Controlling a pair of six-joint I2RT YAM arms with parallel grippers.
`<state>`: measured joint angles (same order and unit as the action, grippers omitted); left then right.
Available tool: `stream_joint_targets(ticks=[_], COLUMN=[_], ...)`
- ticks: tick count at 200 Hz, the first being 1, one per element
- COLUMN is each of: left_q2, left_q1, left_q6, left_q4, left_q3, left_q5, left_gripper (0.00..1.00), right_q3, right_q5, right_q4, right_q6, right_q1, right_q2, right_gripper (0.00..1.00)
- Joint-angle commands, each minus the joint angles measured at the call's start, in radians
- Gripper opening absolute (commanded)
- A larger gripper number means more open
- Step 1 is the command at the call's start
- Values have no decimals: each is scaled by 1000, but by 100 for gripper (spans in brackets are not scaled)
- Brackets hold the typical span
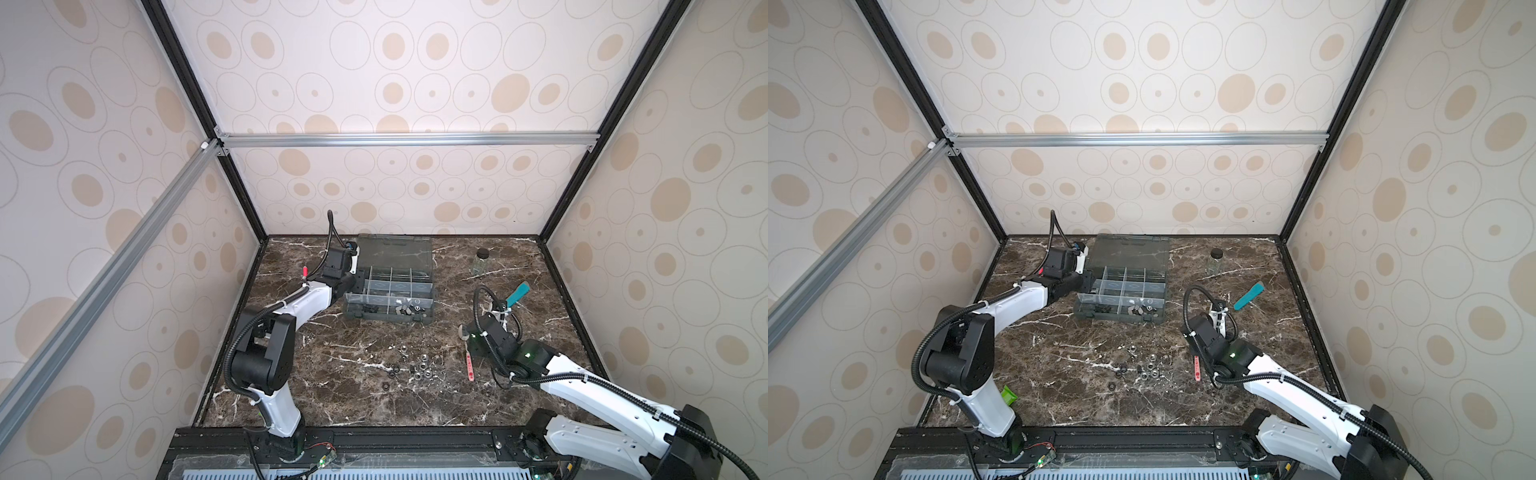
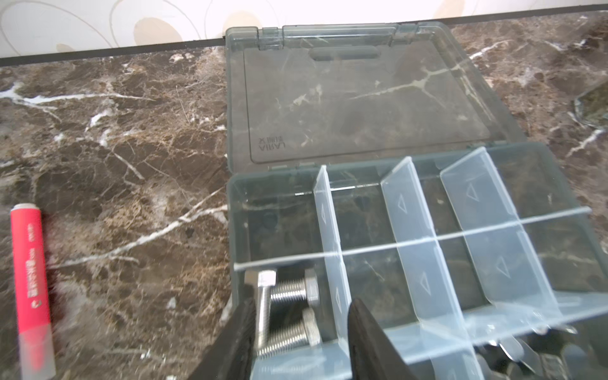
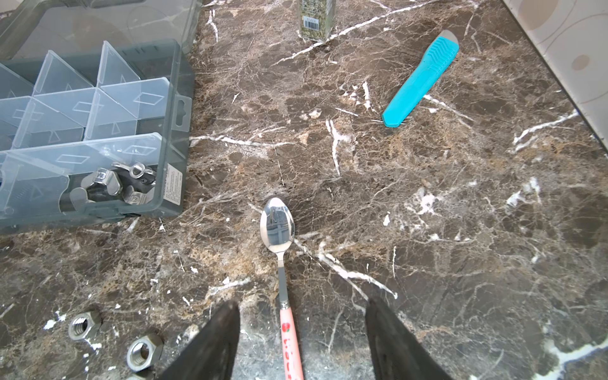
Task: Sort the screws and nuts into containers
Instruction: 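Open the left gripper and withdraw it while the right gripper moves to the pile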
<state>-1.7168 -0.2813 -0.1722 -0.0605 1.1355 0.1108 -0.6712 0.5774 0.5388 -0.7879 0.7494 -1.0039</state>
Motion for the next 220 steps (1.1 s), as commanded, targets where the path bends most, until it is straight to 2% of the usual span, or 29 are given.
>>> stream_joint_targets(ticks=[1, 111, 170, 220], left_q2=[81, 430, 525, 588], left_q1=[10, 24, 53, 77], left_q6=[-20, -16, -30, -11], left_q4=[31, 127, 195, 231], left_q3=[-45, -334, -459, -509], left_q5=[21, -9, 18, 26], left_gripper=[46, 49, 49, 49], right_q3=[18, 32, 18, -62], right_q5=[3, -27, -73, -160], right_q4=[19, -34, -67, -54], right_q6=[-26, -7, 16, 60], right_q1=[-4, -3, -4, -3], right_q2=[16, -31, -75, -189], right_gripper=[64, 65, 65, 64])
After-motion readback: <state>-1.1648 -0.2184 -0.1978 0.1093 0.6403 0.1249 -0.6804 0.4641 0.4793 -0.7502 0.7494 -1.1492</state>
